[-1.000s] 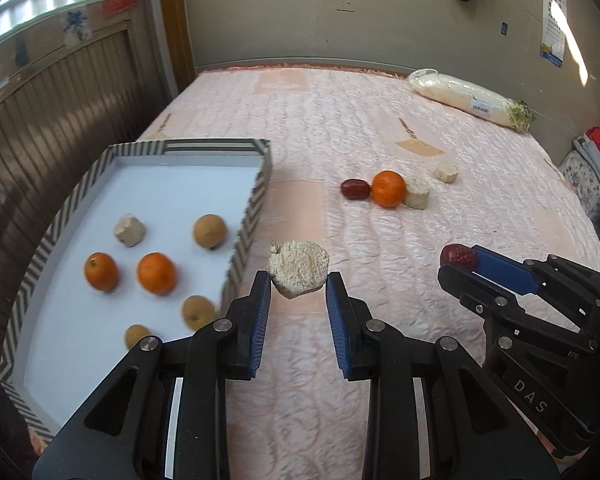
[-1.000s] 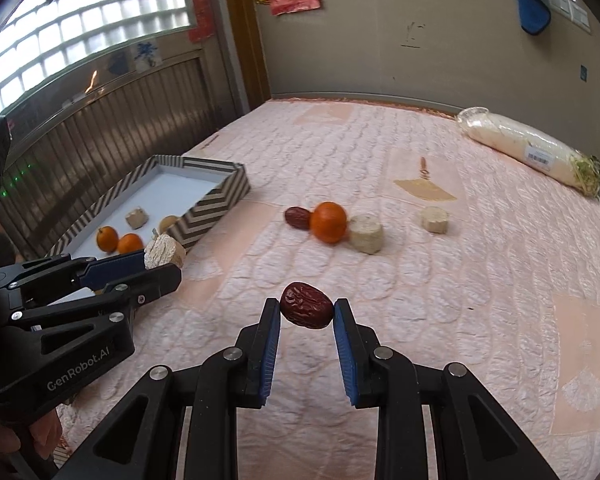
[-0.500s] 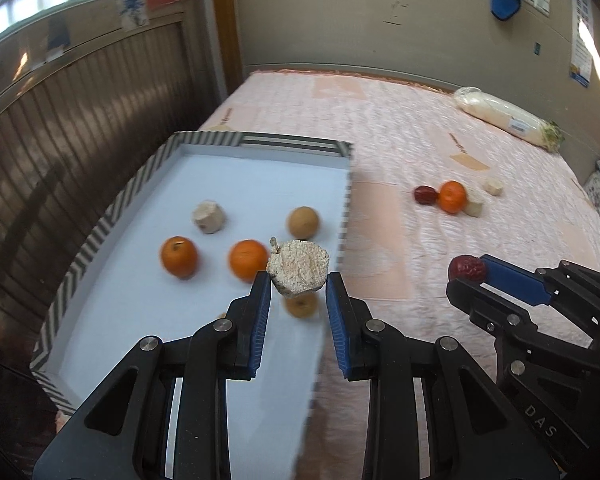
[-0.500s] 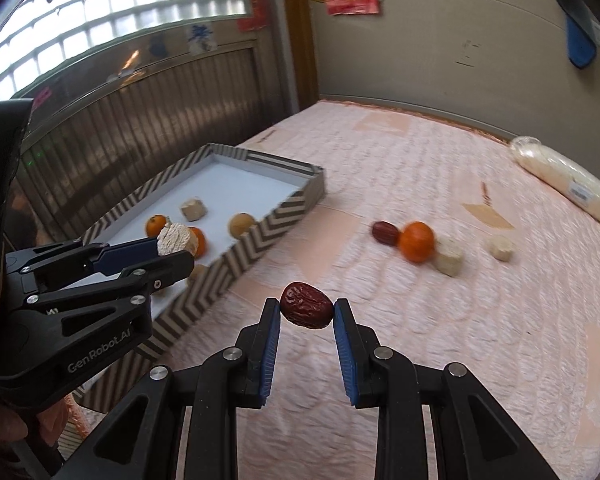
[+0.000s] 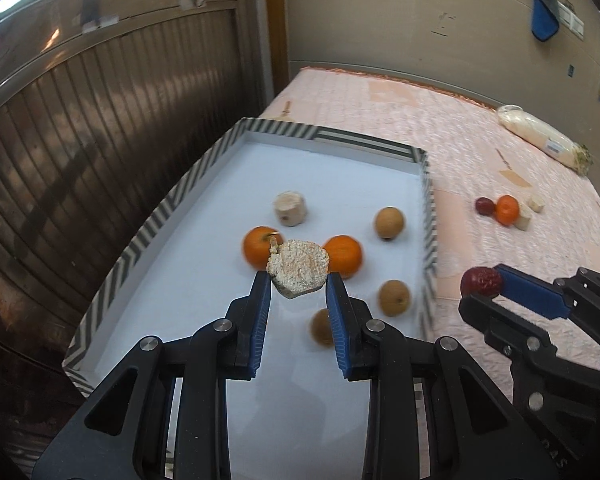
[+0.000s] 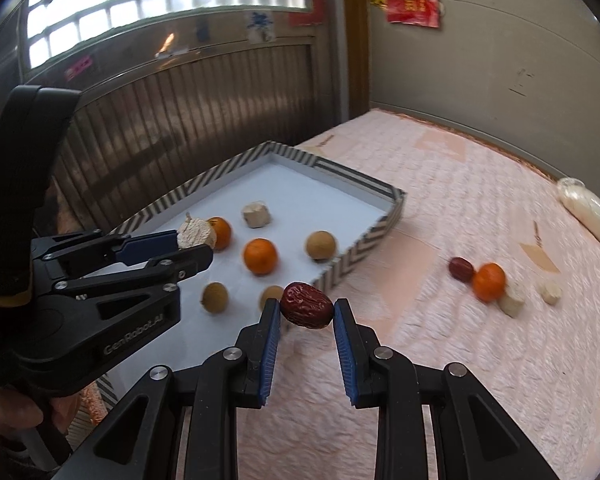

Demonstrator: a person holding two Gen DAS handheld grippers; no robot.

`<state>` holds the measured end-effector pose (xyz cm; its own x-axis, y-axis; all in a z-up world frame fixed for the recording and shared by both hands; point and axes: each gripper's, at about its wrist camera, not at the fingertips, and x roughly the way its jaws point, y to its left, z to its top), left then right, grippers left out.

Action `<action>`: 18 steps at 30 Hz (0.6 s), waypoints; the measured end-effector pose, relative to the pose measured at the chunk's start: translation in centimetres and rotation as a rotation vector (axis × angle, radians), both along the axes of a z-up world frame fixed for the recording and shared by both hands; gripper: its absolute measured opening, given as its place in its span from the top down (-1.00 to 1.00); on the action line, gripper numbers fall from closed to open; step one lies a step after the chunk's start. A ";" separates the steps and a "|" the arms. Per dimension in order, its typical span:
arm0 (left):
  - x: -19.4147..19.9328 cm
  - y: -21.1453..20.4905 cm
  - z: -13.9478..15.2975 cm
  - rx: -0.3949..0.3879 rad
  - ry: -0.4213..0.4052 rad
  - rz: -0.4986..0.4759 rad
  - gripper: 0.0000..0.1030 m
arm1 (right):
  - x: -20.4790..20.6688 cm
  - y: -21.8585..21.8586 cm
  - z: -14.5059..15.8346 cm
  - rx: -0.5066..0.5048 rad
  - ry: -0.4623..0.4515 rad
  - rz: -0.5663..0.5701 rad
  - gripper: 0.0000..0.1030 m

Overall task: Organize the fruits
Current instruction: 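Carry the cake piece with the left gripper while the right gripper carries the date over the tray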

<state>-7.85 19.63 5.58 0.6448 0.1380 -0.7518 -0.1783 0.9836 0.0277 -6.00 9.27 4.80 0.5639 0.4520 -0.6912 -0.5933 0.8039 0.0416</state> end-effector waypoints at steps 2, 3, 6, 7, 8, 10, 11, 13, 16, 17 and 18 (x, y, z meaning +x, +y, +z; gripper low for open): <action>-0.1 0.8 -0.2 -0.005 0.005 0.014 0.46 | -0.2 0.8 -0.1 -0.003 0.004 0.024 0.49; -0.1 1.2 -0.3 -0.010 0.008 0.020 0.46 | -0.3 1.2 -0.1 -0.005 0.007 0.037 0.49; -0.2 2.7 -0.8 -0.031 0.024 0.047 0.46 | -0.7 2.4 -0.3 -0.005 0.014 0.073 0.49; -0.3 3.0 -0.9 -0.037 0.028 0.055 0.46 | -0.8 2.9 -0.5 -0.006 0.019 0.088 0.49; -0.4 3.3 -1.0 -0.044 0.032 0.062 0.46 | -0.9 3.2 -0.6 -0.009 0.022 0.097 0.49; -0.5 3.9 -1.2 -0.053 0.039 0.075 0.46 | -1.1 4.0 -0.9 -0.018 0.026 0.118 0.49; -0.5 4.1 -1.3 -0.055 0.041 0.080 0.46 | -1.2 4.6 -1.0 -0.023 0.028 0.131 0.49; -0.5 4.3 -1.5 -0.056 0.046 0.085 0.47 | -1.4 5.5 -1.3 -0.030 0.036 0.159 0.49; -0.4 4.6 -1.8 -0.065 0.056 0.089 0.47 | -1.5 6.6 -2.0 -0.042 0.052 0.194 0.49; -0.4 4.7 -2.0 -0.068 0.061 0.091 0.47 | -1.6 6.9 -2.2 -0.049 0.056 0.202 0.49; -0.4 4.9 -2.1 -0.071 0.064 0.094 0.47 | -1.7 7.3 -2.5 -0.059 0.062 0.214 0.49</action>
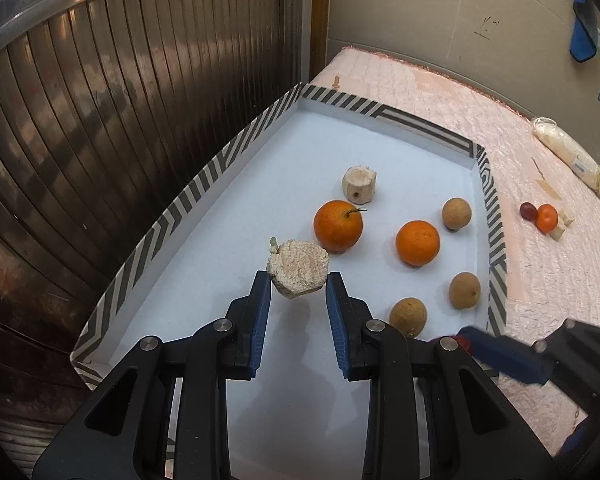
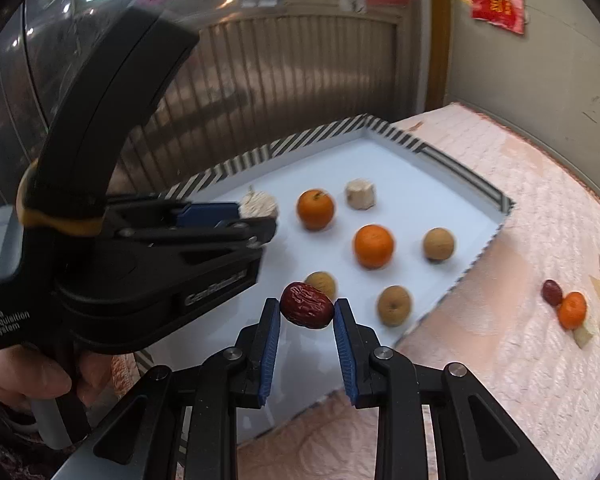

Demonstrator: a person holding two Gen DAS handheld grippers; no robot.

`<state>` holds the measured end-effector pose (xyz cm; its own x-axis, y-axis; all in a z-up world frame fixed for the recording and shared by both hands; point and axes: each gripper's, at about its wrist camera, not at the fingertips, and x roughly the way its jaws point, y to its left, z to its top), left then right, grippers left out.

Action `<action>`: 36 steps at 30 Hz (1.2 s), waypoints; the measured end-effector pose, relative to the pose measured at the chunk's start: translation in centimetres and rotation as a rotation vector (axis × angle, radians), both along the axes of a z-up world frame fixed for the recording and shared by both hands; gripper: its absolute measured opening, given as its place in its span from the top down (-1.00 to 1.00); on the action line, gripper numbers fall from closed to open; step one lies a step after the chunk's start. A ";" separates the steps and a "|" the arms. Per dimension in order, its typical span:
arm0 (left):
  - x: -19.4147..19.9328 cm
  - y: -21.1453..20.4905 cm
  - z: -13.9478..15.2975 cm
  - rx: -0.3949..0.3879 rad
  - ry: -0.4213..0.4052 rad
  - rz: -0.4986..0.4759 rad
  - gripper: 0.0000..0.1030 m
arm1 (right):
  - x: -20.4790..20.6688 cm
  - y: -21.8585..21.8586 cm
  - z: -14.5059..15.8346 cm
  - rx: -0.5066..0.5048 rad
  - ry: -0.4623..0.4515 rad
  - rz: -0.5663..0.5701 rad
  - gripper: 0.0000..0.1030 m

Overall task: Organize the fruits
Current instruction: 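Carry the cake piece with the left gripper while the right gripper carries the date over the tray, then open both grippers to drop the cake piece and date into the tray, then withdraw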

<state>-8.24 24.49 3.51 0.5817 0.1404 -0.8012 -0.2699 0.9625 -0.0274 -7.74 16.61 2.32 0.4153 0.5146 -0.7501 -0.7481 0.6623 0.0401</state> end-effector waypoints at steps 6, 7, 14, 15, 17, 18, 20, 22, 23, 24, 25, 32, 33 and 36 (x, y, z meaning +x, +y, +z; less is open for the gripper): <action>0.3 0.6 -0.4 -0.032 0.015 0.021 0.46 | -0.1 1.2 -1.0 -0.014 0.022 0.019 0.49; 0.4 0.7 -0.5 -0.038 0.017 0.023 0.46 | -0.1 1.4 -1.3 -0.020 0.024 0.024 0.49; 0.7 1.4 -1.0 -0.057 0.037 0.042 0.19 | -0.2 2.3 -2.4 -0.022 0.028 0.034 0.49; 0.6 1.4 -1.0 -0.062 0.037 0.043 0.04 | -0.2 2.3 -2.4 -0.015 0.024 0.033 0.47; 0.5 1.5 -0.9 -0.070 0.029 0.050 -0.04 | -0.3 2.1 -2.3 0.000 0.037 0.036 0.44; 0.5 1.5 -0.7 -0.066 0.022 0.053 -0.04 | -0.3 1.8 -2.1 0.011 0.044 0.038 0.39; 0.4 1.4 -0.4 -0.044 0.015 0.061 -0.04 | -0.3 1.3 -1.7 0.028 0.049 0.033 0.31; 0.3 1.2 0.0 -0.036 0.009 0.062 -0.04 | -0.4 0.8 -1.3 0.033 0.046 0.023 0.29; 0.3 1.1 0.2 -0.036 0.003 0.061 -0.04 | -0.5 0.5 -1.1 0.037 0.042 0.019 0.29; 0.3 0.9 0.3 -0.034 -0.001 0.061 -0.04 | -0.4 0.1 -0.7 0.048 0.035 0.009 0.29; 0.3 0.6 0.6 -0.029 -0.007 0.059 -0.04 | -0.4 -0.3 -0.5 0.056 0.032 0.001 0.29; 1.3 -2.7 2.2 -0.013 -0.040 -0.011 -0.04 | 0.0 -4.5 1.1 0.094 0.015 -0.077 0.23; 1.5 -3.4 2.3 -0.010 -0.041 -0.026 -0.04 | 0.2 -5.3 1.4 0.097 0.012 -0.100 0.23; 2.2 -5.1 2.6 -0.013 -0.048 -0.064 -0.04 | 0.8 -7.4 1.9 0.111 0.000 -0.140 0.22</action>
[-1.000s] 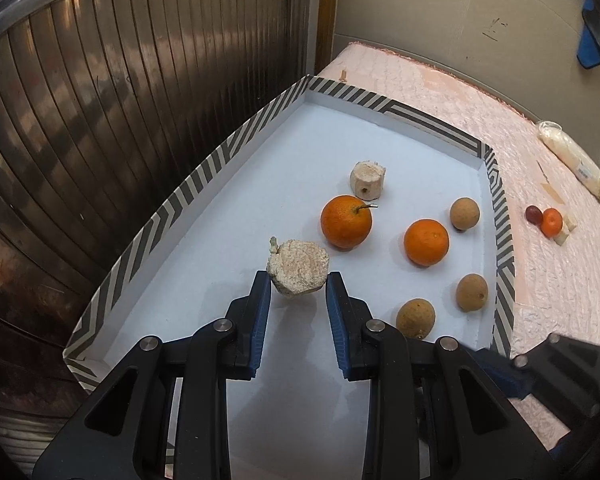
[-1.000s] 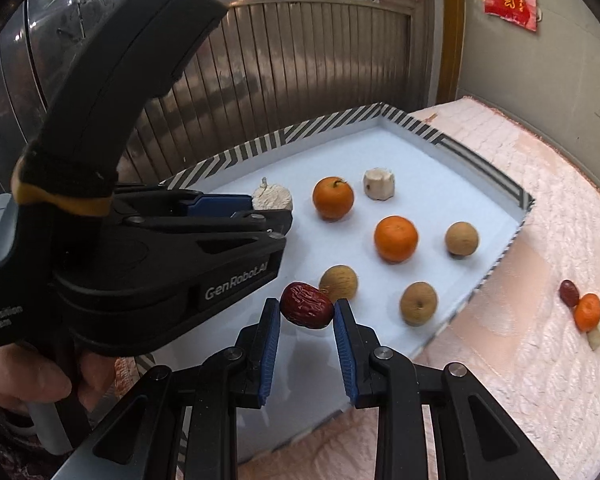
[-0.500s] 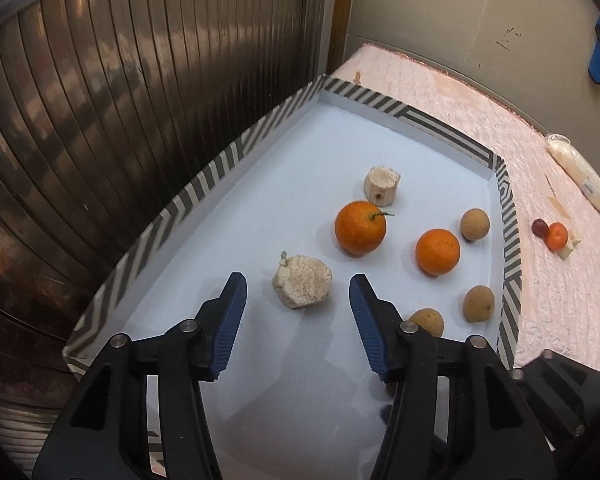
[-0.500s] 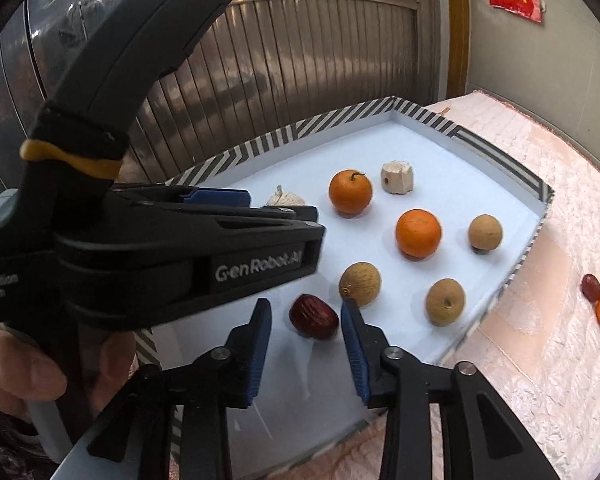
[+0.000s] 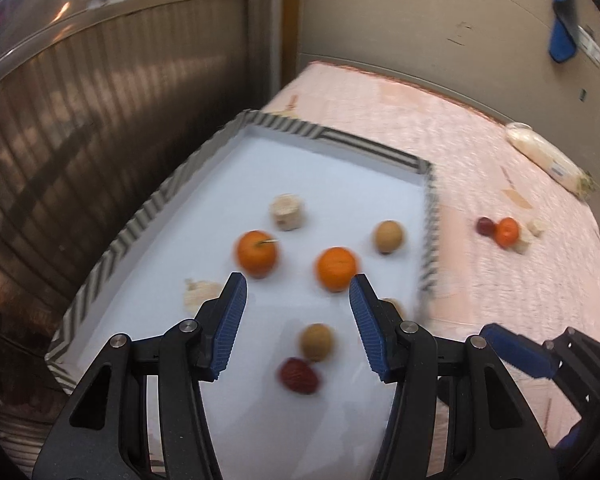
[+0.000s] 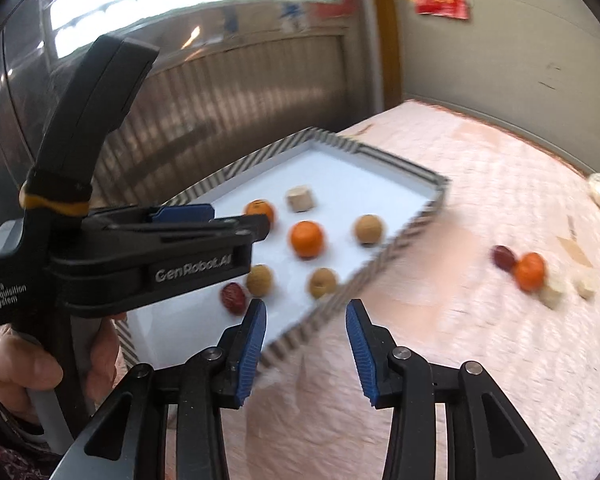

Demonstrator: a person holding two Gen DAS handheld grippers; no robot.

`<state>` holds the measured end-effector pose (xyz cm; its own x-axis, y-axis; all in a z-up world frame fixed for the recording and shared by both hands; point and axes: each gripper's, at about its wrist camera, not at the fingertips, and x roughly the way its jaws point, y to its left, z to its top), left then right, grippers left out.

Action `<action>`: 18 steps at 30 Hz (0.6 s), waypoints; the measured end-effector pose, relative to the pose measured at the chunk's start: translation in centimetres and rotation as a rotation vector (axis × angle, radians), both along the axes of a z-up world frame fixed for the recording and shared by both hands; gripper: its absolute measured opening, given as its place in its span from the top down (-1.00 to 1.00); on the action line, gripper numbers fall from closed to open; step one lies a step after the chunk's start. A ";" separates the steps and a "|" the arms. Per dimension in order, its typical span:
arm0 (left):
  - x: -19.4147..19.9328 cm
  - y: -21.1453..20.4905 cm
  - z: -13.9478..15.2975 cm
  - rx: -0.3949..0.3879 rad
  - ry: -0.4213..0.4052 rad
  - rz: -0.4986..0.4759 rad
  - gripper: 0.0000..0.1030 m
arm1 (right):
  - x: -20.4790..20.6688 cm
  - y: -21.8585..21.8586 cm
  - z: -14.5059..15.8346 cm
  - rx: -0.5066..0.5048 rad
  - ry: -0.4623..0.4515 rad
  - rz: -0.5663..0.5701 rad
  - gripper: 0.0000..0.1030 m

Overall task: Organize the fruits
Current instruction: 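Open both grippers to drop the cake piece and date into the tray, then withdraw, then grasp a round cake piece with the right gripper while the left gripper grasps a red date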

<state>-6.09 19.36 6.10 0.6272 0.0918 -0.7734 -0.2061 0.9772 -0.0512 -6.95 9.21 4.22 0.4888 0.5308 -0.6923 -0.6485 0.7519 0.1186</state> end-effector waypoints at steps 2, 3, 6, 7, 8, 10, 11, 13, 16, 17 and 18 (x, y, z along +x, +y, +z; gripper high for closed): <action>0.4 -1.3 0.1 0.003 -0.004 -0.025 -0.04 | 0.4 -1.5 0.3 0.001 -0.007 -0.032 0.22; 0.5 -2.1 0.1 0.001 -0.003 -0.041 -0.04 | 0.7 -2.5 0.4 0.002 -0.010 -0.054 0.22; 1.1 -3.9 0.1 -0.012 0.004 -0.082 -0.05 | 1.4 -4.8 0.2 0.008 -0.004 -0.101 0.21; 1.4 -4.7 0.1 -0.015 0.007 -0.101 -0.05 | 2.0 -5.9 0.0 0.005 0.007 -0.129 0.21; 1.5 -5.5 0.1 -0.016 0.009 -0.118 -0.05 | 2.1 -6.6 -0.1 0.001 0.011 -0.144 0.21; 2.0 -7.0 -0.1 -0.018 0.016 -0.150 -0.05 | 3.0 -8.4 -0.5 -0.012 0.018 -0.187 0.21; 2.3 -7.6 -0.2 -0.017 0.024 -0.162 -0.05 | 3.4 -9.4 -0.8 -0.013 0.025 -0.208 0.21; 2.9 -8.6 -0.4 -0.022 0.038 -0.181 -0.05 | 3.9 -11.4 -1.0 -0.005 0.032 -0.246 0.21; 3.7 -9.9 -0.8 -0.022 0.058 -0.199 -0.05 | 4.9 -12.9 -1.2 -0.012 0.028 -0.288 0.21; 4.0 -10.2 -0.9 -0.021 0.062 -0.203 -0.05 | 5.3 -13.3 -1.2 -0.016 0.025 -0.299 0.21; 4.2 -10.6 -0.9 -0.012 0.061 -0.204 -0.05 | 5.9 -13.6 -1.2 -0.020 0.022 -0.304 0.21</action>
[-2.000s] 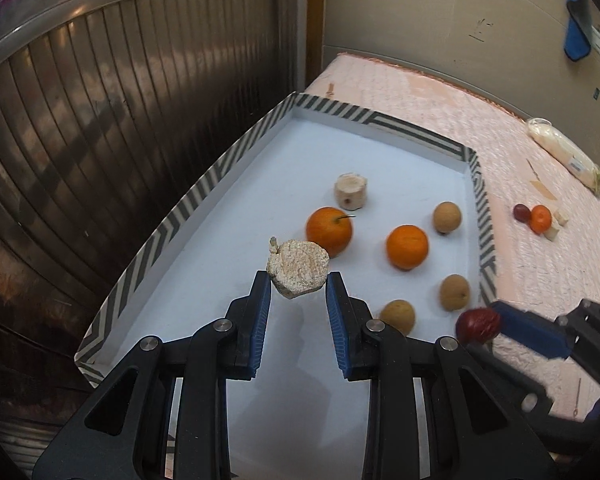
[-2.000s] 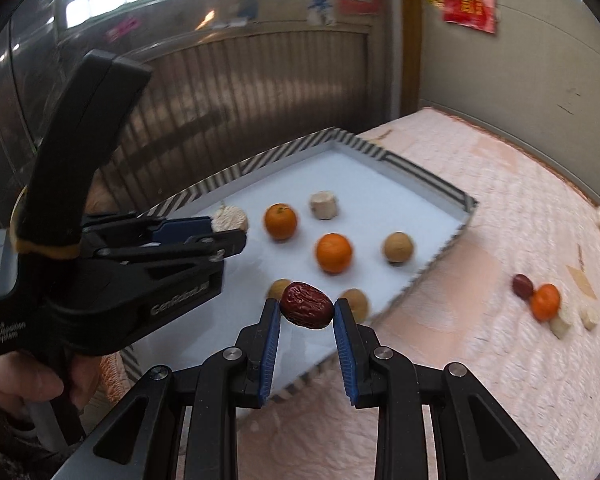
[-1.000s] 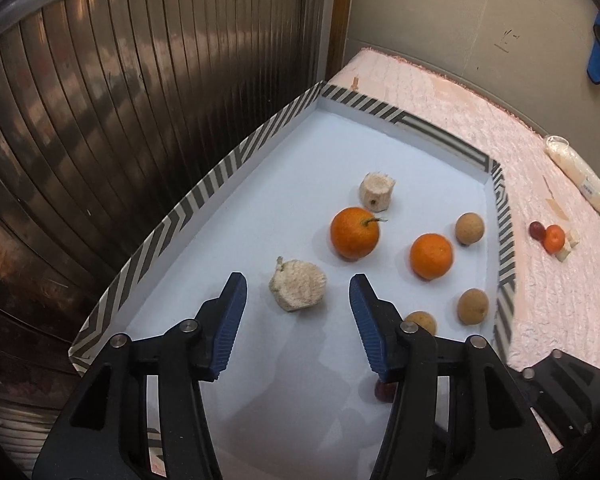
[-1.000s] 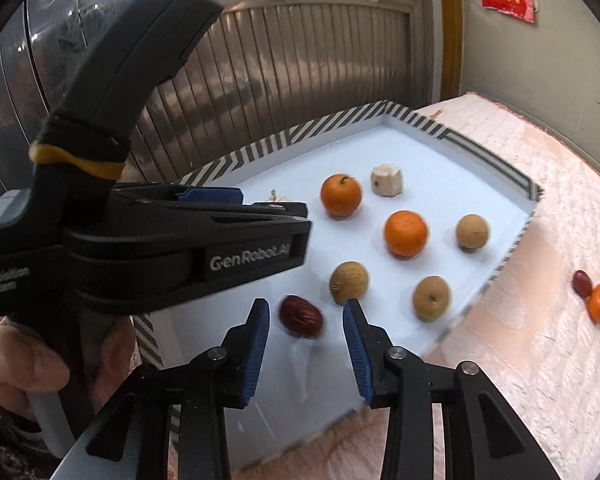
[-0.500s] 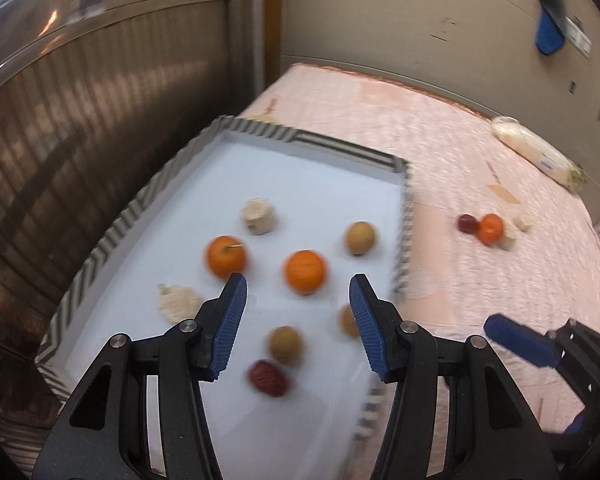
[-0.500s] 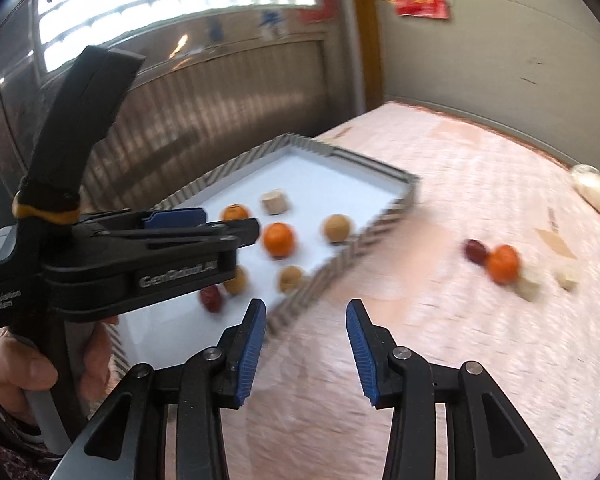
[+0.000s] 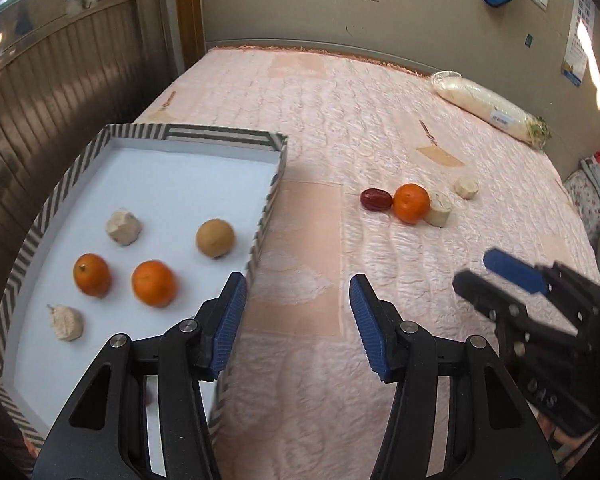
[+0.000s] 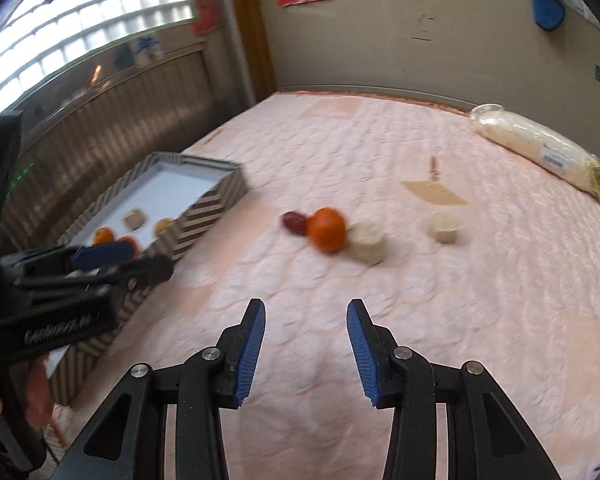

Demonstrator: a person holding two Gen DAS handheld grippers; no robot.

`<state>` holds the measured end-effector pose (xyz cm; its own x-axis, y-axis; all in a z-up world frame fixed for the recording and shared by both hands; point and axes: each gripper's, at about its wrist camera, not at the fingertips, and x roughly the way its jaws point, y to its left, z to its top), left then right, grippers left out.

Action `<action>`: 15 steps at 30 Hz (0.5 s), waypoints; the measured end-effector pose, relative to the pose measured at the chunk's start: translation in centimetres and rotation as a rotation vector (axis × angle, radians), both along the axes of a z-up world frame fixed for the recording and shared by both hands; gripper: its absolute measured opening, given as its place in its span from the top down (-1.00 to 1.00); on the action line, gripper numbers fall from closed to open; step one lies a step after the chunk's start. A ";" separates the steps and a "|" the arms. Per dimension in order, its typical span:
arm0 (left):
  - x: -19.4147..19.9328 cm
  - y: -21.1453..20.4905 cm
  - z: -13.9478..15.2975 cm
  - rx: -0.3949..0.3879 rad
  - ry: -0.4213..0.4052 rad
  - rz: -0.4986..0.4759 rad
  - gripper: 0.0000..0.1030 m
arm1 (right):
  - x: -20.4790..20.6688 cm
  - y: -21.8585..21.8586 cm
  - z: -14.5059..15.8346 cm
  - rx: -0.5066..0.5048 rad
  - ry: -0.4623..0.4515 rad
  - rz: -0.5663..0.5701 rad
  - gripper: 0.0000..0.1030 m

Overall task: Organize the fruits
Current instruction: 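Grasp a round cake piece with the right gripper while the left gripper grasps a red date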

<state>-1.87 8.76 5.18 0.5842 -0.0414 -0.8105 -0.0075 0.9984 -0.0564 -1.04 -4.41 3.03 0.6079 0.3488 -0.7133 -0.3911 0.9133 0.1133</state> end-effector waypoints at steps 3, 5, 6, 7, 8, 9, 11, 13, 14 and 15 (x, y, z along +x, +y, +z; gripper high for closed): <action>0.7 -0.7 -0.2 -0.013 0.020 -0.018 -0.05 | 1.4 -0.4 -0.1 -0.038 -0.010 -0.006 0.21; 1.1 -1.2 -0.2 -0.004 0.020 -0.022 -0.05 | 2.9 -0.1 -0.6 -0.078 -0.019 -0.008 0.21; 1.3 -1.4 -0.2 0.000 0.018 -0.026 -0.05 | 3.3 -0.1 -0.8 -0.083 -0.019 -0.009 0.21; 1.4 -1.5 -0.1 0.000 0.016 -0.032 -0.05 | 4.2 -0.2 -1.1 -0.086 -0.012 -0.008 0.21; 1.6 -1.7 -0.1 0.000 0.017 -0.038 -0.05 | 5.1 -0.3 -1.5 -0.086 -0.004 -0.002 0.21; 1.9 -2.0 -0.1 0.000 0.019 -0.045 -0.05 | 5.7 -0.3 -1.7 -0.087 -0.003 0.001 0.21; 2.4 -2.3 -0.2 -0.001 0.027 -0.051 -0.05 | 6.8 -0.3 -2.1 -0.092 -0.008 0.008 0.21; 3.2 -2.8 -0.5 0.004 0.036 -0.063 -0.05 | 7.6 -0.3 -2.4 -0.087 -0.021 0.030 0.21; 3.4 -3.1 -0.6 0.008 0.039 -0.066 -0.05 | 8.1 -0.5 -2.5 -0.081 -0.012 0.031 0.22; 3.8 -3.3 -0.8 0.013 0.046 -0.067 -0.05 | 8.6 -0.8 -2.6 -0.053 0.009 0.037 0.34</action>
<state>1.94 5.41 4.36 0.5422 -0.0689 -0.8374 0.0571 0.9974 -0.0450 7.54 -5.18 0.45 0.5884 0.3323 -0.7371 -0.4242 0.9030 0.0685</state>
